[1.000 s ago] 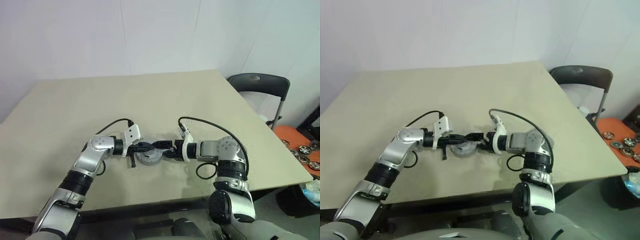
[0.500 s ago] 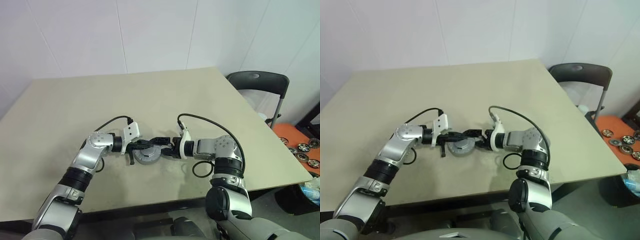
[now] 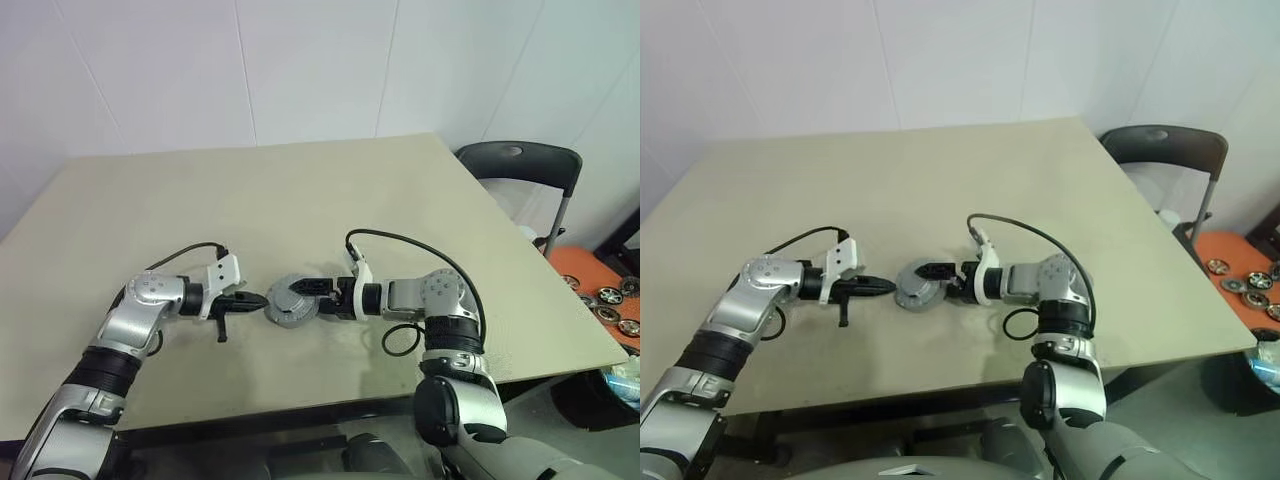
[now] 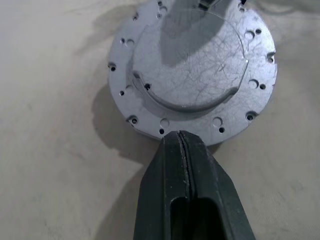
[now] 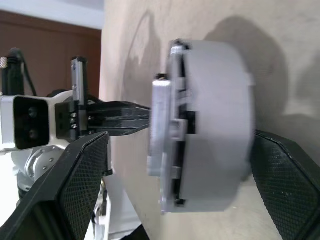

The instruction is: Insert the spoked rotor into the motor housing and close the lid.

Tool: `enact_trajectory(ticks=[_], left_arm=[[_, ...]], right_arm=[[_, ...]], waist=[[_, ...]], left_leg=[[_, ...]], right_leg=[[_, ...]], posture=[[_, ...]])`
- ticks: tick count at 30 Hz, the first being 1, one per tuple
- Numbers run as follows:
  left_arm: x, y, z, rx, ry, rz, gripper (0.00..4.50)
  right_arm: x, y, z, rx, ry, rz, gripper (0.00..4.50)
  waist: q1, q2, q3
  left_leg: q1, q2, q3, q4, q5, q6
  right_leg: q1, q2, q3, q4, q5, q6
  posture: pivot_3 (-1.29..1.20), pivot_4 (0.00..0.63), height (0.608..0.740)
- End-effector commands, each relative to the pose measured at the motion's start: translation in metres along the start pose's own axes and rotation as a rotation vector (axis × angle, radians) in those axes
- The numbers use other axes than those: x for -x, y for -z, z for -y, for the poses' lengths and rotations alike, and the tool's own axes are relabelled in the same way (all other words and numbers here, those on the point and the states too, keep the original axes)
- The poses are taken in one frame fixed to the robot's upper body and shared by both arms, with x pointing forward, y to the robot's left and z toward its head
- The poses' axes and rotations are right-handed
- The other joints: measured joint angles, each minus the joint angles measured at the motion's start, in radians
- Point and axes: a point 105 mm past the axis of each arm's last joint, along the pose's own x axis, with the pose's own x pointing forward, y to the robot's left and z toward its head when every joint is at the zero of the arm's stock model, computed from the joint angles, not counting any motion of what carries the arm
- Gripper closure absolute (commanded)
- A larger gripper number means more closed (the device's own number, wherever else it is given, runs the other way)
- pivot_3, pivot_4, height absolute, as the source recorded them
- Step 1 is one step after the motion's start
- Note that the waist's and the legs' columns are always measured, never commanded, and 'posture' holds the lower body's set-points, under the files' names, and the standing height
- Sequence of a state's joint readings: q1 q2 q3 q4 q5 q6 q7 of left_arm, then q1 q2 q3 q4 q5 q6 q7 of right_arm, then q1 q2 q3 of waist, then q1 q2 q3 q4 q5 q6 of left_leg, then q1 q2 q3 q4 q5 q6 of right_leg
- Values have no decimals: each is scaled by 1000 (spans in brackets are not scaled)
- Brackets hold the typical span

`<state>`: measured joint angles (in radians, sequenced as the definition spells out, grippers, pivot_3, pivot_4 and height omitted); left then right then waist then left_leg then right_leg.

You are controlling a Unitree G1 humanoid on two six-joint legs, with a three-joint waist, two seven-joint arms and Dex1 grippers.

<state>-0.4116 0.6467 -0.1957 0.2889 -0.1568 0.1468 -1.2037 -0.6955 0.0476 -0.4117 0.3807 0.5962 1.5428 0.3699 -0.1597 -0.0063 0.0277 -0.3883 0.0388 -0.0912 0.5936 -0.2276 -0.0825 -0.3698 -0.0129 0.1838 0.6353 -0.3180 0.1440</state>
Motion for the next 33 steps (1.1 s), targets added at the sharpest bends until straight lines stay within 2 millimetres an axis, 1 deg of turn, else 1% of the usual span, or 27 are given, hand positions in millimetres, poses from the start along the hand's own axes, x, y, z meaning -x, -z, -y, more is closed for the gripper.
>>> enact_trajectory(ticks=[1,4,7,12,18,20,21,23,24,26,29,33], left_arm=[[-11,9,9,15,26,-37,4500],[-14,7,10,14,20,-30,4500],[-16,7,9,13,16,-29,4500],[-17,6,9,5,13,-33,4500],[-18,4,4,-16,-16,-31,4500],[-18,1,-7,-22,-95,-9,4500],[-17,-4,-16,-18,-153,25,4500],[-13,-16,-40,55,-309,138,4500],[-11,-18,-46,89,-353,166,4500],[-12,-20,-48,146,-383,216,4500],[-16,-21,-47,271,-392,270,4500],[-17,-24,-43,340,-392,307,4500]], right_arm=[[-1,-6,-17,44,-66,7,24],[-1,-6,-18,49,-72,22,24],[0,-9,-21,63,-88,48,574],[1,-11,-23,66,-106,65,2275],[-2,-10,-20,69,-100,61,2316],[0,-10,-19,71,-100,64,2316],[0,-11,-19,73,-101,69,2316],[3,-14,-21,97,-107,80,2316],[4,-16,-21,109,-109,88,2316],[8,-21,-24,130,-117,112,2316],[12,-31,-29,146,-136,150,2316],[16,-41,-30,162,-136,186,2316]], waist=[[8,0,0],[12,1,0],[15,1,0],[26,1,1],[33,1,1],[35,1,1],[36,1,1],[38,2,2],[36,1,2],[29,-1,3],[32,0,3],[34,0,4]], left_leg=[[0,0,0,0,0,0],[-1,0,0,0,0,0],[-1,0,0,1,0,0],[-1,0,0,2,0,0],[-1,0,0,2,0,0],[-1,0,0,2,0,0],[-1,0,0,3,0,0],[-1,-1,0,3,0,0],[-2,-1,0,4,0,0],[-3,0,-1,4,0,0],[-4,0,-1,2,0,0],[-5,0,-1,1,0,0]], right_leg=[[0,0,0,0,0,0],[0,0,0,0,0,0],[0,0,0,0,0,0],[0,0,0,0,0,0],[0,0,0,0,0,0],[0,0,0,0,0,0],[0,0,0,0,0,0],[0,0,0,1,0,0],[0,0,0,1,0,0],[-2,0,0,1,1,0],[-4,0,0,2,1,0],[-4,0,-1,2,1,0]], posture=[[0,0,740],[0,0,740],[0,0,740],[0,0,740],[0,0,740],[0,0,740],[0,0,740],[0,0,740],[0,0,740],[0,0,740],[0,0,740],[0,0,740]])
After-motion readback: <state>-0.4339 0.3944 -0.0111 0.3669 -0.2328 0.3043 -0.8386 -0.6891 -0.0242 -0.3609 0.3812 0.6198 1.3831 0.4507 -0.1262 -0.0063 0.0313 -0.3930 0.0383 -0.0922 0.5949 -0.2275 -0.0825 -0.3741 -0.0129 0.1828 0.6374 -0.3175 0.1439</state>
